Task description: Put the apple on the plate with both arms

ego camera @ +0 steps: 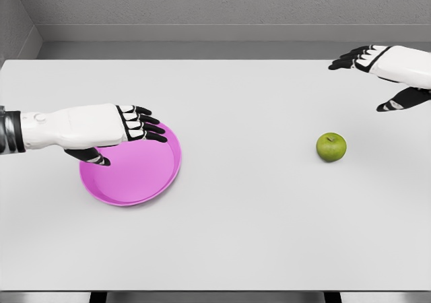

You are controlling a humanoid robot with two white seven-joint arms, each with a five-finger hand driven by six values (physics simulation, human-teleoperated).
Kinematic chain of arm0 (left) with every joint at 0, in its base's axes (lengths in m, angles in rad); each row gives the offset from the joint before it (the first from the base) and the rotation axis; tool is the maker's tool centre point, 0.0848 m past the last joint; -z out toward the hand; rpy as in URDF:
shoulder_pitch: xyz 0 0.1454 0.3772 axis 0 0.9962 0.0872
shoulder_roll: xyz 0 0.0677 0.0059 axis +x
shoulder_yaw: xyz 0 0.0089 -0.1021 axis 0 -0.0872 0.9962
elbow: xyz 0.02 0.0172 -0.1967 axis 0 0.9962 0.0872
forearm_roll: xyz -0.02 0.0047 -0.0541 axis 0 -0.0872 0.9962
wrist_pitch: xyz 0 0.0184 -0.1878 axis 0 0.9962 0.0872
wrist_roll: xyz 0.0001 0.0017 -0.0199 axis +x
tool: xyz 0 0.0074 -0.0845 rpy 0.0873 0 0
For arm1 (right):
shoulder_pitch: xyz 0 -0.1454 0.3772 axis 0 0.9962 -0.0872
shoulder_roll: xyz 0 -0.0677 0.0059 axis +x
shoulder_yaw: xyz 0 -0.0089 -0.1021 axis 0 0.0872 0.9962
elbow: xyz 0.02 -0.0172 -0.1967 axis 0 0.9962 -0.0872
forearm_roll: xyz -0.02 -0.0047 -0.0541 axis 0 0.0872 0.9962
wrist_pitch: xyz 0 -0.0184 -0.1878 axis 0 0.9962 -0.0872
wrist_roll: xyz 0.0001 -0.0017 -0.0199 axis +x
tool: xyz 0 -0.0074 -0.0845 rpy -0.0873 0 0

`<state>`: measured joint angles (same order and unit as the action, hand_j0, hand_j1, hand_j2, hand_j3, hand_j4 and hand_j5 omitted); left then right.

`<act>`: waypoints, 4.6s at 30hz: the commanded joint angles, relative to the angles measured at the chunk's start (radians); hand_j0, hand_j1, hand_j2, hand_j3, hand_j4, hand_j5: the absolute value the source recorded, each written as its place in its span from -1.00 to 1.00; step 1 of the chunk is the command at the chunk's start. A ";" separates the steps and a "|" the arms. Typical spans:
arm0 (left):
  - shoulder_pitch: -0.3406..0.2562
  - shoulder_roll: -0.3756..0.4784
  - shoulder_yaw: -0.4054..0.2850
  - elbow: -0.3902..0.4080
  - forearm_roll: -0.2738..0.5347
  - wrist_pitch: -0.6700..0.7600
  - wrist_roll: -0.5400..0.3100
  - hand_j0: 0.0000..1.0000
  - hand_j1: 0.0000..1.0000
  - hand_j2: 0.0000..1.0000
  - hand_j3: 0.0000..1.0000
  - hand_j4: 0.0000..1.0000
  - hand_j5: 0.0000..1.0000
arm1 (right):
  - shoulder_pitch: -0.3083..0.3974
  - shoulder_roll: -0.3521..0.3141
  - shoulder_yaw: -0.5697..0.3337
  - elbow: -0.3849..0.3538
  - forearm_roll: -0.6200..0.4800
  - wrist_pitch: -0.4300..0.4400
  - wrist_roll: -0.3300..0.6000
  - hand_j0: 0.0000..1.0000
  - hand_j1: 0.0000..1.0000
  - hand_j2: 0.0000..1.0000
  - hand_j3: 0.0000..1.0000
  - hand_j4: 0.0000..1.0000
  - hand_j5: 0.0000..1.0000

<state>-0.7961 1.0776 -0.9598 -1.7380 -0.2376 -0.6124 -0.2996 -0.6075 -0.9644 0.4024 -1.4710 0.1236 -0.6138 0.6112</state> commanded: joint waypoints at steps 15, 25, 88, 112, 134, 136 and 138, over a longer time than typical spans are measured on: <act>0.002 0.001 0.000 -0.002 0.006 0.001 0.000 1.00 1.00 1.00 1.00 1.00 1.00 | 0.057 -0.088 0.000 0.006 -0.177 0.003 0.000 1.00 1.00 1.00 1.00 1.00 1.00; 0.002 -0.001 0.001 -0.002 0.006 0.001 0.000 1.00 1.00 1.00 1.00 1.00 1.00 | 0.155 -0.125 0.044 -0.006 -0.266 0.003 0.000 1.00 1.00 1.00 1.00 1.00 1.00; -0.009 -0.042 0.003 0.035 0.003 0.001 -0.072 1.00 1.00 1.00 1.00 1.00 1.00 | 0.026 0.125 0.283 0.284 -0.136 0.031 0.000 1.00 1.00 1.00 1.00 1.00 1.00; -0.011 -0.042 0.001 0.034 0.003 0.001 -0.072 1.00 1.00 1.00 1.00 1.00 1.00 | 0.020 0.141 0.283 0.307 -0.116 0.025 0.000 0.38 0.38 0.38 0.38 0.38 0.38; -0.015 -0.042 0.001 0.034 0.003 0.001 -0.072 1.00 1.00 1.00 1.00 1.00 1.00 | -0.008 0.205 0.340 0.021 -0.176 0.031 0.000 0.00 0.00 0.00 0.00 0.00 0.00; -0.015 -0.042 0.001 0.034 0.003 0.001 -0.072 1.00 1.00 1.00 1.00 1.00 1.00 | -0.012 0.217 0.345 0.026 -0.174 0.040 0.000 0.00 0.00 0.00 0.00 0.00 0.00; -0.015 -0.042 0.001 0.034 0.003 0.001 -0.072 1.00 1.00 1.00 1.00 1.00 1.00 | -0.023 0.262 0.384 0.046 -0.171 0.054 0.000 0.00 0.00 0.00 0.00 0.00 0.00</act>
<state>-0.8115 1.0347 -0.9596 -1.7042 -0.2408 -0.6126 -0.3717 -0.6320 -0.7347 0.7602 -1.4240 -0.0409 -0.5750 0.6118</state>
